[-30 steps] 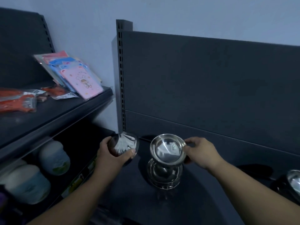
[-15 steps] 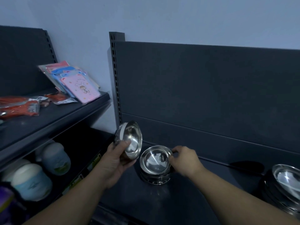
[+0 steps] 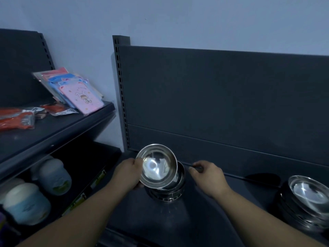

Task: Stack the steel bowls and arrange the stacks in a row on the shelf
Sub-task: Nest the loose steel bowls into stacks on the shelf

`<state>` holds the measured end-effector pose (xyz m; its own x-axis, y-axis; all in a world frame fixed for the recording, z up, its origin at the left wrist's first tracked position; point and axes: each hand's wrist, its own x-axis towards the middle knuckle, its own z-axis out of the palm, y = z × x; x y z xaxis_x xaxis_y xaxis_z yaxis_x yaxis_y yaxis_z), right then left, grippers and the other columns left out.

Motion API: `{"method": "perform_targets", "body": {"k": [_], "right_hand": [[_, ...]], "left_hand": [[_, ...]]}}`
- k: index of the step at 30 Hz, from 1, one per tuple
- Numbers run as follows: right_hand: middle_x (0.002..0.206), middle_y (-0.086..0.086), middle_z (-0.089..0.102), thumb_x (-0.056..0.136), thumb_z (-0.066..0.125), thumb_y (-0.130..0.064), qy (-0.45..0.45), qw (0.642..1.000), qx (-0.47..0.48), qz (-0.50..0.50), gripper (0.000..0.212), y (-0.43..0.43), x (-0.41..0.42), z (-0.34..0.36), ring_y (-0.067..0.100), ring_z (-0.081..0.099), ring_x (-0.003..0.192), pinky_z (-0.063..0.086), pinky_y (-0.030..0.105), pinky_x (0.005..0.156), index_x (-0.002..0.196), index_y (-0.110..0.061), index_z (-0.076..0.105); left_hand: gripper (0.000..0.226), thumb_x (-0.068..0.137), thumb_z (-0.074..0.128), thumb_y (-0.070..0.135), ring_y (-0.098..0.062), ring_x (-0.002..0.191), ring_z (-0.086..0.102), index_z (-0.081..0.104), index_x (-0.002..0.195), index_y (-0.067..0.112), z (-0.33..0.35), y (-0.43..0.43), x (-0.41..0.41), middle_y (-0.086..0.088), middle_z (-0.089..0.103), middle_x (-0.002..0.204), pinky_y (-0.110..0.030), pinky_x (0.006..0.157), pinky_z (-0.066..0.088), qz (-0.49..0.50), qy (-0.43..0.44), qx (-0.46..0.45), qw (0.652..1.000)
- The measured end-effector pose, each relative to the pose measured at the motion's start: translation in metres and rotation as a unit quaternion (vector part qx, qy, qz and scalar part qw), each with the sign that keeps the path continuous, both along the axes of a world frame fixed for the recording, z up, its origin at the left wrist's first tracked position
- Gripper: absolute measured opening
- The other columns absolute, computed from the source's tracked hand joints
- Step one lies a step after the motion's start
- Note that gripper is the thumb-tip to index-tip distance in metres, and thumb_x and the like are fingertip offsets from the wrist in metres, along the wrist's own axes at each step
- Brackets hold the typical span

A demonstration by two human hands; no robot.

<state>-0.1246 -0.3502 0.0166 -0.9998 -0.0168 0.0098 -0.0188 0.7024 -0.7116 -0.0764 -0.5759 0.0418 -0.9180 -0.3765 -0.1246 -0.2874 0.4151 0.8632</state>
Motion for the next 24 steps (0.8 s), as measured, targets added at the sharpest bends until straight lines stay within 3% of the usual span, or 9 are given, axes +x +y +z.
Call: {"method": "perform_targets", "body": {"k": [4,9,12,15,17,20,22,24], "right_hand": [[0.100,-0.005,0.068,0.088,0.062,-0.040,-0.025,1.000,-0.008,0.000,0.032,0.005,0.007,-0.008,0.011,0.061,0.090,0.042,0.018,0.076,0.114,-0.022,0.067],[0.113,-0.010,0.065,0.088,0.065,-0.042,-0.041,0.998,-0.017,0.037,0.036,0.003,0.019,-0.013,0.004,0.058,0.098,0.038,0.014,0.085,0.119,-0.025,0.063],[0.116,-0.011,0.060,0.088,0.066,-0.037,-0.048,0.996,-0.042,0.064,0.038,0.003,0.024,-0.012,0.004,0.058,0.103,0.040,0.014,0.088,0.124,-0.029,0.059],[0.113,-0.017,0.058,0.088,0.065,-0.026,-0.062,0.992,-0.058,0.094,0.041,0.001,0.025,-0.012,0.001,0.057,0.103,0.042,0.014,0.092,0.127,-0.034,0.055],[0.119,-0.018,0.056,0.084,0.066,-0.021,-0.082,0.988,-0.070,0.115,0.051,0.001,0.024,-0.014,0.000,0.056,0.106,0.044,0.016,0.096,0.128,-0.041,0.049],[0.130,-0.018,0.053,0.078,0.071,-0.027,-0.133,0.974,-0.128,0.134,0.066,0.001,0.022,-0.020,0.002,0.057,0.114,0.046,0.027,0.104,0.131,-0.048,0.038],[0.131,-0.022,0.048,0.083,0.072,-0.034,-0.165,0.961,-0.180,0.130,0.069,-0.002,0.023,-0.021,0.002,0.056,0.115,0.051,0.029,0.097,0.137,-0.047,0.031],[0.132,-0.026,0.047,0.087,0.066,-0.042,-0.185,0.948,-0.227,0.123,0.061,-0.008,0.022,-0.022,-0.002,0.056,0.109,0.056,0.030,0.084,0.137,-0.048,0.030]], "left_hand": [[0.022,0.095,0.040,0.024,-0.019,0.039,0.061,0.049,0.087,0.006,-0.014,0.000,-0.013,-0.014,0.064,0.064,-0.024,0.041,0.046,-0.023,-0.058,-0.016,0.998],[0.034,0.092,0.040,0.030,-0.019,0.040,0.062,0.055,0.088,0.000,-0.024,0.003,-0.021,-0.015,0.065,0.064,-0.025,0.042,0.048,-0.038,-0.100,-0.031,0.994],[0.036,0.092,0.039,0.036,-0.022,0.057,0.066,0.054,0.092,0.003,-0.028,0.005,-0.022,-0.013,0.065,0.077,-0.027,0.047,0.052,-0.040,-0.103,-0.044,0.993],[0.036,0.091,0.042,0.038,-0.026,0.089,0.062,0.056,0.100,0.005,-0.035,0.003,-0.023,-0.010,0.062,0.097,-0.040,0.078,0.058,-0.022,-0.081,-0.059,0.995],[0.033,0.091,0.047,0.042,-0.022,0.094,0.058,0.055,0.103,0.013,-0.041,0.002,-0.020,-0.003,0.060,0.100,-0.044,0.091,0.052,-0.018,-0.058,0.001,0.998],[0.040,0.089,0.052,0.057,-0.024,0.112,0.055,0.049,0.117,0.029,-0.046,0.007,-0.008,0.006,0.056,0.110,-0.044,0.098,0.046,-0.029,-0.089,0.228,0.969],[0.051,0.087,0.049,0.063,-0.027,0.121,0.051,0.047,0.127,0.032,-0.053,0.009,-0.004,0.000,0.055,0.126,-0.047,0.102,0.043,-0.034,-0.118,0.316,0.941],[0.060,0.086,0.045,0.066,-0.026,0.121,0.054,0.049,0.133,0.028,-0.060,0.011,-0.004,-0.003,0.057,0.132,-0.047,0.104,0.042,-0.034,-0.125,0.347,0.929]]}}
